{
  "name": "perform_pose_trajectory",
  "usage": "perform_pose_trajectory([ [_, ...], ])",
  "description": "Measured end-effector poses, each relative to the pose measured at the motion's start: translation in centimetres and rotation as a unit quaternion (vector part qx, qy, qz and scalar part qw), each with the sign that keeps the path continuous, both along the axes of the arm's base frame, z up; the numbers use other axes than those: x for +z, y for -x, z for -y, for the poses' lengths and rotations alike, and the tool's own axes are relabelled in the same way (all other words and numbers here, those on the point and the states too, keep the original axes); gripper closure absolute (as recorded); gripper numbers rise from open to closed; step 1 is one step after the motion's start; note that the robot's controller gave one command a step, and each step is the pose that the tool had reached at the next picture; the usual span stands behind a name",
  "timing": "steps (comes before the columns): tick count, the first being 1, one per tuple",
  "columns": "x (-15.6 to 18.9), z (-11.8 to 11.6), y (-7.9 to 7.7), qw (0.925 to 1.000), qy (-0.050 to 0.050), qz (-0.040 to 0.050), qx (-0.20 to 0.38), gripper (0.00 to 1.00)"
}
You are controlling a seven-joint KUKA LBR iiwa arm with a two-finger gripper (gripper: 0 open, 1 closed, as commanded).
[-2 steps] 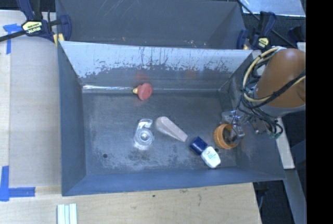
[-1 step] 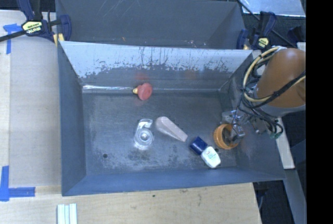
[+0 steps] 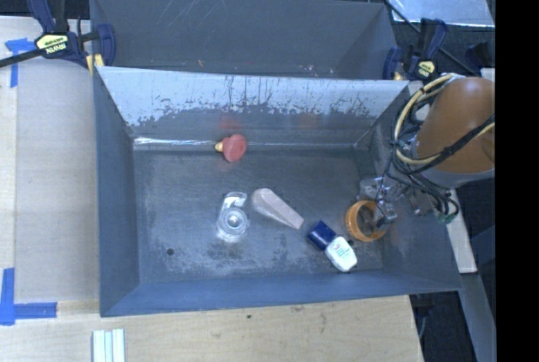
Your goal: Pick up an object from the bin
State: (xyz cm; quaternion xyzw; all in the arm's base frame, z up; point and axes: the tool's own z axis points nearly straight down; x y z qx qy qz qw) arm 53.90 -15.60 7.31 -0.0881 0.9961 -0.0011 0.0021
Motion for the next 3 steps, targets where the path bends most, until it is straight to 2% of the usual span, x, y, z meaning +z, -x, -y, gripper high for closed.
perform_pose_trajectory([
  [2,2.7,-0.1,0.2,1.0,-0.001,-0.0036,0.0,1.0],
  [3,4.2,0.0,-0.1,1.0,0.0,0.0013,0.0,1.0],
])
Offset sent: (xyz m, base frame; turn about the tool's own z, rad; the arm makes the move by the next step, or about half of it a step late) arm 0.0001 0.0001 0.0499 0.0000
